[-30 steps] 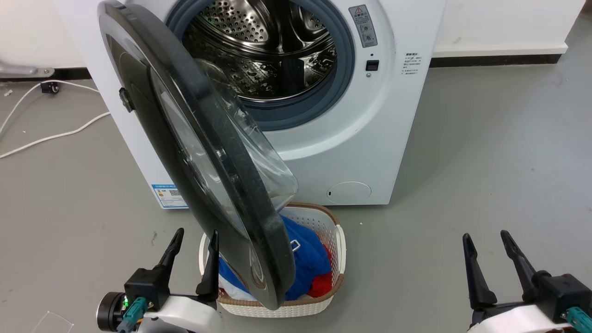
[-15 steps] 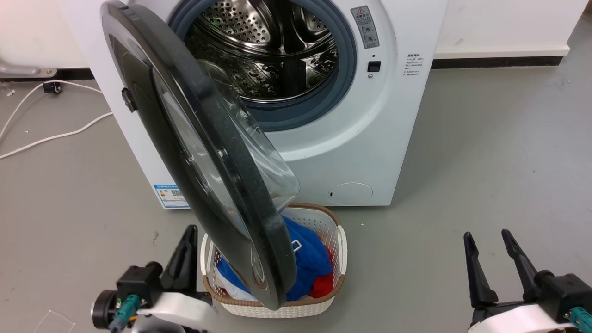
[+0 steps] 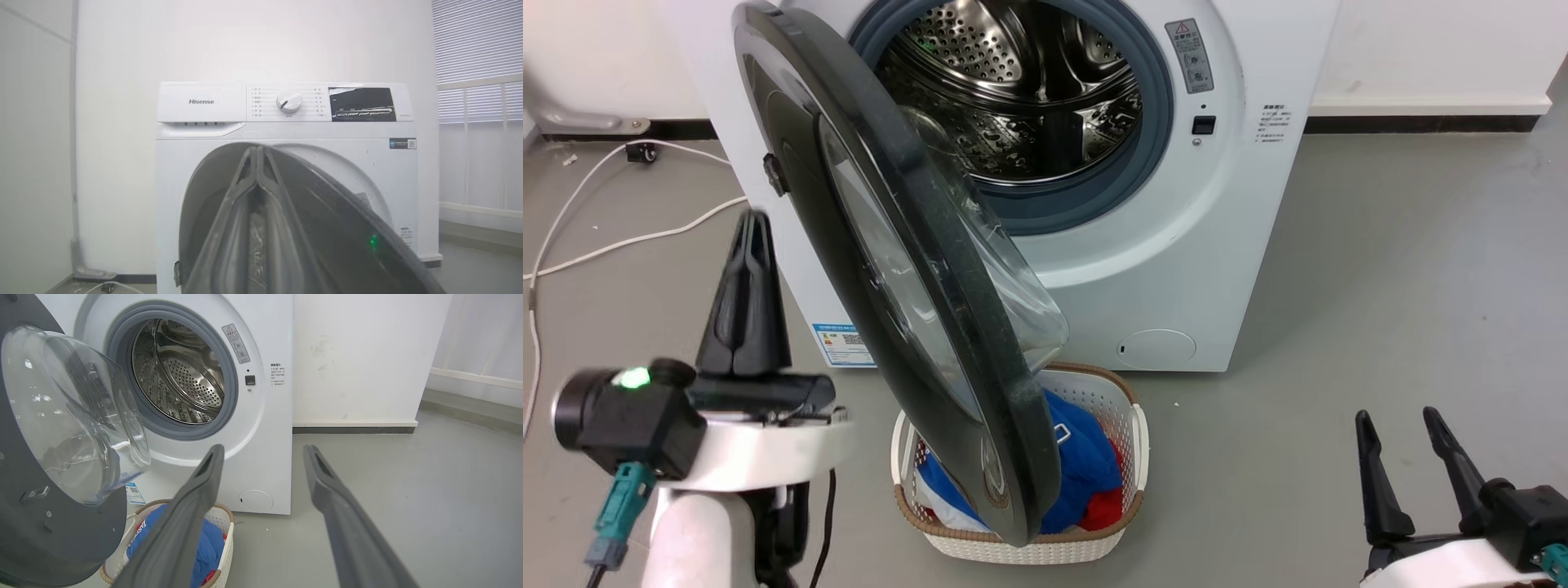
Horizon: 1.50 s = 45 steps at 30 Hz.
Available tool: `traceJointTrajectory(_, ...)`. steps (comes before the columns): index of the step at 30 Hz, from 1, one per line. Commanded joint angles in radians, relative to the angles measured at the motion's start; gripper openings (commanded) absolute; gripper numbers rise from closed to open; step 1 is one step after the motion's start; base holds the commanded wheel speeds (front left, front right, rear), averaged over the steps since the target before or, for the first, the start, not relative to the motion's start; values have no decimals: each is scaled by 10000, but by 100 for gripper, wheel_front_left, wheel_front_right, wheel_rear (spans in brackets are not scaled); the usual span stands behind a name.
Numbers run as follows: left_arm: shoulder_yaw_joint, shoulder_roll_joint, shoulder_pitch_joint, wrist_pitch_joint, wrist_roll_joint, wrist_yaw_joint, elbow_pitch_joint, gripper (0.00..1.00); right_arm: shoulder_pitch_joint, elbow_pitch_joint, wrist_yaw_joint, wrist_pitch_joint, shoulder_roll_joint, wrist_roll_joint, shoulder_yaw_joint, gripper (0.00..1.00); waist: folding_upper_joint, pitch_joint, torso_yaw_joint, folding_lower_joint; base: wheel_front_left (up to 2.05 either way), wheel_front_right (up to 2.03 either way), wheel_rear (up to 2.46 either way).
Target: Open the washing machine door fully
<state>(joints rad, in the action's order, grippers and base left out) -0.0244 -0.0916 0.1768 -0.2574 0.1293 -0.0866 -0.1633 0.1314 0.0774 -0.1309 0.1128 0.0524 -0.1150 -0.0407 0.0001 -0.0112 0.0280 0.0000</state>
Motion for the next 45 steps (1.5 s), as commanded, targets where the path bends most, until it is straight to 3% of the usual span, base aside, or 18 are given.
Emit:
traceJointTrajectory(1,97,-20,148,75,-8,1,-229,0,107,51,2,-47,-39,70,-14,100,-1,4,25,0,0,0,0)
traceJointTrajectory(8,1481,43,939,931,145,-249,-2168,0,103,109,2,-104,-39,181,-137,100,-1,52,143,0,0,0,0)
traceJointTrajectory(15,3994,48,919,2065,905,-412,-3134,0,182,120,2,-104,-38,81,-180,100,-1,114,206,0,0,0,0)
traceJointTrajectory(21,6159,-367,124,3225,1850,-437,-3090,0,134,91,2,-143,-38,28,-284,100,-1,184,241,0,0,0,0)
traceJointTrajectory(26,7353,-807,-760,3951,2545,-435,-2407,0,26,102,2,-162,-38,21,-319,100,-1,258,237,0,0,0,0)
traceJointTrajectory(33,7524,-1038,-1179,3627,2295,-221,-834,0,-59,139,2,-259,-38,138,-294,100,-1,318,218,0,0,0,0)
traceJointTrajectory(45,6416,-457,-297,2156,2210,605,1864,0,-189,-22,2,-308,-38,159,-41,100,-1,395,-23,0,0,0,0)
